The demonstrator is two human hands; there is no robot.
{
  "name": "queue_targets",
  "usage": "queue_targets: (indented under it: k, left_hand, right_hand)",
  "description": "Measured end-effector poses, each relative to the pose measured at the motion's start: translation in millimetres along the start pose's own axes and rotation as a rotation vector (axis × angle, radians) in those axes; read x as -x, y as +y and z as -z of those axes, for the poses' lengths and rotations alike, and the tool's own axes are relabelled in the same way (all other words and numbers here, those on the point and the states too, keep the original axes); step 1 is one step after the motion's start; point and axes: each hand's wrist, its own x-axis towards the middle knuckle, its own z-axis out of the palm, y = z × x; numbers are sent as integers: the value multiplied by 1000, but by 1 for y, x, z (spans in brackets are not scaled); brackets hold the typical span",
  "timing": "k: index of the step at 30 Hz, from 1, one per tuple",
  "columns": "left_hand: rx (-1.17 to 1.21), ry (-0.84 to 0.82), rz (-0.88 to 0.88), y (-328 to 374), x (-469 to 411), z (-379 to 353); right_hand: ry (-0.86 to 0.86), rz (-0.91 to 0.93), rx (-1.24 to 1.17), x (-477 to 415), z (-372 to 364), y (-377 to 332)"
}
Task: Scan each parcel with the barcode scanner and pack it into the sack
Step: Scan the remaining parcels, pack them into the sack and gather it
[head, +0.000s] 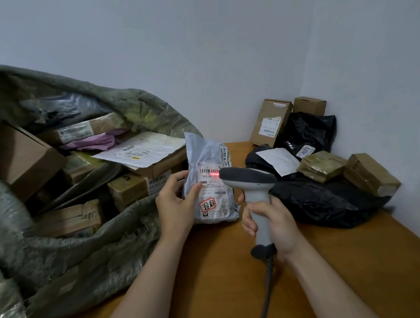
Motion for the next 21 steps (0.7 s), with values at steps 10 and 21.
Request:
queue_targets:
  k: [10,21]
  left_hand:
    - [20,-18,7,-3,1,-3]
    - [67,22,-3,22,1,-1]
  right_hand:
    - [46,-12,-32,2,0,-5]
    - [85,109,32,1,2,-2]
